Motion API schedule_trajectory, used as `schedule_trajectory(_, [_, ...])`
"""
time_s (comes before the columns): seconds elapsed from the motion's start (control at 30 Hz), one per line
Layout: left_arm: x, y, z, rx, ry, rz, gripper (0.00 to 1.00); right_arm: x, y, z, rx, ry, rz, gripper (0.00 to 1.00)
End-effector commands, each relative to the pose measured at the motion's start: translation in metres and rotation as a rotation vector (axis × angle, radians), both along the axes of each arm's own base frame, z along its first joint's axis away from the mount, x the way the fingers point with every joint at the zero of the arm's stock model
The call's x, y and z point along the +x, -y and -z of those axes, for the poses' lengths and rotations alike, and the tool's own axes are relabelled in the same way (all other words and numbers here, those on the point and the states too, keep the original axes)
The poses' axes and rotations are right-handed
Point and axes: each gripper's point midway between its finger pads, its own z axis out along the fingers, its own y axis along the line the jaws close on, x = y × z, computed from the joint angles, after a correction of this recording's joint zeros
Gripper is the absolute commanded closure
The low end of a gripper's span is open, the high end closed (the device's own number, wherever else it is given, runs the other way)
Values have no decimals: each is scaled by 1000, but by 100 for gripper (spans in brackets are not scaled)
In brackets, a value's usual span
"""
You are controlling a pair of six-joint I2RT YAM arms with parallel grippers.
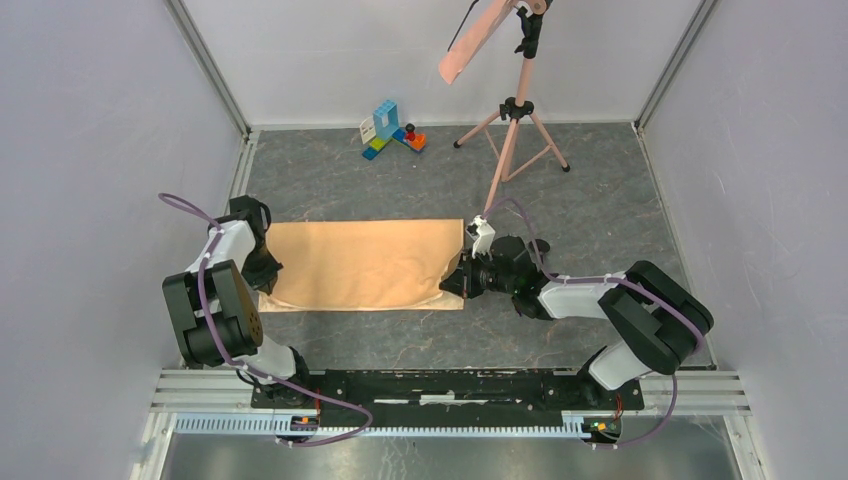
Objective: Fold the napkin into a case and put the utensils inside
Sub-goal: Fold and flatten the napkin at the center of the board.
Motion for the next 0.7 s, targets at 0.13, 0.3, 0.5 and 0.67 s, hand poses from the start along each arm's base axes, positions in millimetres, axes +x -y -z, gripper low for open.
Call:
schedule_trajectory(0.13, [15,-5,-9,14,60,-10,98,7,-5,-13,20,63,-4,96])
schedule_trajectory(0.3, [42,-1,-30,-17,175,-18,98,33,-7,-34,18,107,40,96])
schedule_trajectory(0.5, [106,-5,-81,-39,406,-4,98,95,-16,-90,42,233,130,96])
schedule_trajectory(0.67, [161,-6,-123,-78,563,33,98,145,-20,-127,24,318,188,96])
